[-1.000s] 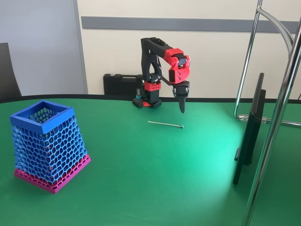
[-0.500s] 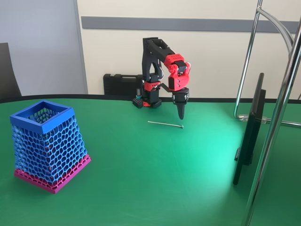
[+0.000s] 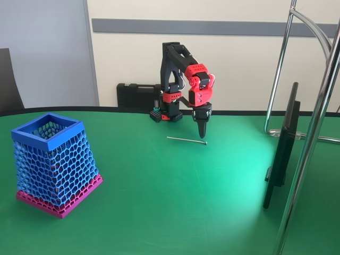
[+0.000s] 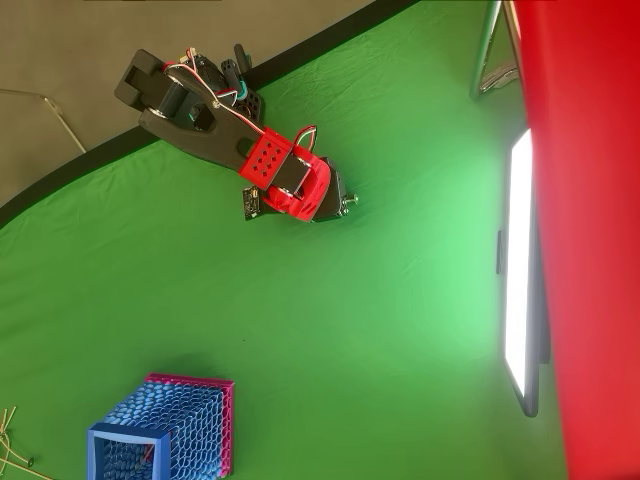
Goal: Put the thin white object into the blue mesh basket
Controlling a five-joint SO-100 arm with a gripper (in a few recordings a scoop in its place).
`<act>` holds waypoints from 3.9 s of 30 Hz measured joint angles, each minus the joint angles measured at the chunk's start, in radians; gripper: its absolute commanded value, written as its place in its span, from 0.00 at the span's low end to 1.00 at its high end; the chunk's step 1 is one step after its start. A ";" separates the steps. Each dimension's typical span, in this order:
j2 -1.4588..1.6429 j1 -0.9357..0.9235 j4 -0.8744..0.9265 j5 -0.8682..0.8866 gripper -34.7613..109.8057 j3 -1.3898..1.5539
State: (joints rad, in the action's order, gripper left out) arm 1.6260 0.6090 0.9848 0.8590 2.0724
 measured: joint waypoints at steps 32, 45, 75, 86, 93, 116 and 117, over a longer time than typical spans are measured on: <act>-0.106 -0.003 -0.051 -0.017 0.32 -0.002; -0.106 0.021 -0.020 -0.017 0.32 -0.020; -0.137 0.021 -0.041 -0.015 0.33 -0.020; -0.146 0.018 -0.041 -0.015 0.29 -0.028; -0.150 0.018 -0.041 -0.017 0.27 -0.034; -0.186 0.012 -0.020 -0.017 0.30 -0.077; -0.186 0.012 -0.017 -0.017 0.31 -0.077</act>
State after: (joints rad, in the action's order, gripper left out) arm 1.4404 0.6213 0.9679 0.8422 1.9957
